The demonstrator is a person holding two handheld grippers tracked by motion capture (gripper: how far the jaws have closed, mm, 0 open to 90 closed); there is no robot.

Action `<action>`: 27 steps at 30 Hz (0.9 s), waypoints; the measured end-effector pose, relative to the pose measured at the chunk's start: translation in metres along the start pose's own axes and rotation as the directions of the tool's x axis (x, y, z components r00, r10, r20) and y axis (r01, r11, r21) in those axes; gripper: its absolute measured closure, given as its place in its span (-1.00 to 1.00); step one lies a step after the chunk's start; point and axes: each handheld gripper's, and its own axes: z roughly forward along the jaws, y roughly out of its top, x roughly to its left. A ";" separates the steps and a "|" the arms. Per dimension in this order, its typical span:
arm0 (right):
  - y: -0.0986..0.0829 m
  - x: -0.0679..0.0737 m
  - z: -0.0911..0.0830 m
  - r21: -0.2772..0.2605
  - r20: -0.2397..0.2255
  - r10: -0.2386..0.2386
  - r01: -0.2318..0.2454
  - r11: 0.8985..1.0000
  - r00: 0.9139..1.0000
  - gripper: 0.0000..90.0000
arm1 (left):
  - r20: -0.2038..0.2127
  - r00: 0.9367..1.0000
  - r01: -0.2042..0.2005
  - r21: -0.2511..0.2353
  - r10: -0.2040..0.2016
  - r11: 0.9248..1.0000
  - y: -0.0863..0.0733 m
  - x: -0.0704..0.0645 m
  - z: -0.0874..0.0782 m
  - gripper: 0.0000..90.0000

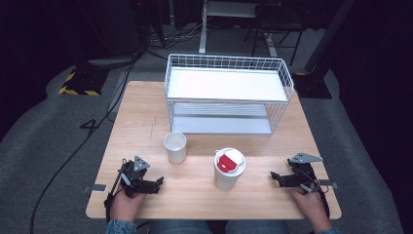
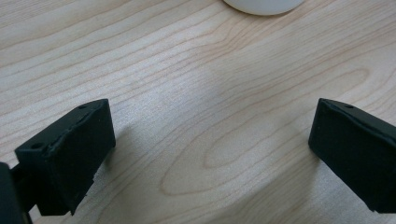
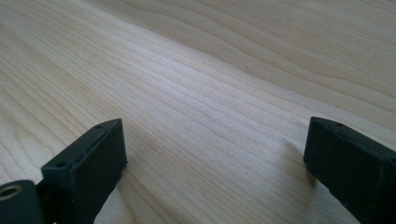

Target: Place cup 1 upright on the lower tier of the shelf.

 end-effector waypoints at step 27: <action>0.000 0.000 0.000 -0.001 0.003 0.006 -0.006 1.000 1.000 -0.87 | 0.010 1.000 -0.010 -0.099 0.011 0.995 0.019 -0.012 -0.024 -0.97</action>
